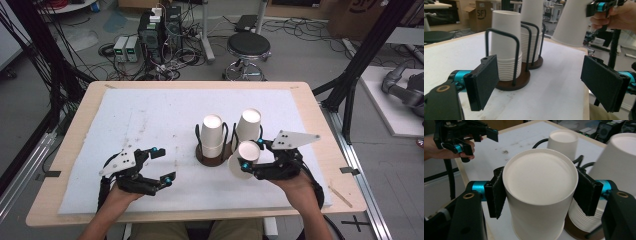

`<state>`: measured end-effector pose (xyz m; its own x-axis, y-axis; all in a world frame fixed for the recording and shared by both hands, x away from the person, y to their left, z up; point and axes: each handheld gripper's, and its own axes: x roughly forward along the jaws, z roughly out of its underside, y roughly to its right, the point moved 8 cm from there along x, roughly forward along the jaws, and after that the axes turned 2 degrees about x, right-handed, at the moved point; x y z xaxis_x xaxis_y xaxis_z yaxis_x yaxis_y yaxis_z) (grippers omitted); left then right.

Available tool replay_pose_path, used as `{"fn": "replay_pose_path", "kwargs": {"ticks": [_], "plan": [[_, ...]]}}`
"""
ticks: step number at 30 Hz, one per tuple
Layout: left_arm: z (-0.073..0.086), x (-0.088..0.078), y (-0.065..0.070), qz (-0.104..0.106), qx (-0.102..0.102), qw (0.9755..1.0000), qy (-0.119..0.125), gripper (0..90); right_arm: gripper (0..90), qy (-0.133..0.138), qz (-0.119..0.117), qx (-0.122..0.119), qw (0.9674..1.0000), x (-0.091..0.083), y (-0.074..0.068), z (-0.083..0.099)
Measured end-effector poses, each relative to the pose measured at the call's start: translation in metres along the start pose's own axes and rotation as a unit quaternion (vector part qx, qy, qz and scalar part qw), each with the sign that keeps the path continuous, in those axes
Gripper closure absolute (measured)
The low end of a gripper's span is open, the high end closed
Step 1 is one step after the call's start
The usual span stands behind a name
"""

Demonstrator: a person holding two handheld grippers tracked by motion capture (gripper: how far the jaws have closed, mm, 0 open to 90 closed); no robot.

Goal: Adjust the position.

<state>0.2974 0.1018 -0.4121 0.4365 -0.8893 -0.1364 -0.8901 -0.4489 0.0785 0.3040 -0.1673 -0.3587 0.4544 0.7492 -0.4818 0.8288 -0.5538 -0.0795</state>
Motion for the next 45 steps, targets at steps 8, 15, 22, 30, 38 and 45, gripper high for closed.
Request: {"fn": "replay_pose_path", "kwargs": {"ticks": [8, 15, 22, 30, 38, 45], "plan": [[-0.005, 0.011, 0.015, 0.031, 0.015, 0.9994, 0.002, 14.8, 34.6, -0.005, -0.036, -0.017, 0.9992, 0.026, -0.014, -0.003], [-0.009, 0.022, 0.025, 0.061, 0.028, 0.9977, -0.005, 14.8, 34.6, -0.004, -0.066, -0.034, 0.9972, 0.043, -0.025, -0.012], [-0.010, 0.029, 0.029, 0.079, 0.037, 0.9961, -0.011, 14.8, 34.5, -0.004, -0.096, -0.049, 0.9941, 0.056, -0.035, -0.016], [-0.008, 0.056, 0.035, 0.108, 0.040, 0.9931, -0.024, 14.7, 34.5, -0.007, -0.106, -0.051, 0.9931, 0.058, -0.039, -0.015], [-0.003, 0.075, 0.037, 0.111, 0.042, 0.9925, -0.030, 14.7, 34.6, -0.005, -0.110, -0.046, 0.9929, 0.056, -0.038, -0.015], [-0.004, 0.083, 0.040, 0.116, 0.046, 0.9919, -0.025, 14.7, 34.6, -0.003, -0.116, -0.048, 0.9920, 0.056, -0.039, -0.015]]}}
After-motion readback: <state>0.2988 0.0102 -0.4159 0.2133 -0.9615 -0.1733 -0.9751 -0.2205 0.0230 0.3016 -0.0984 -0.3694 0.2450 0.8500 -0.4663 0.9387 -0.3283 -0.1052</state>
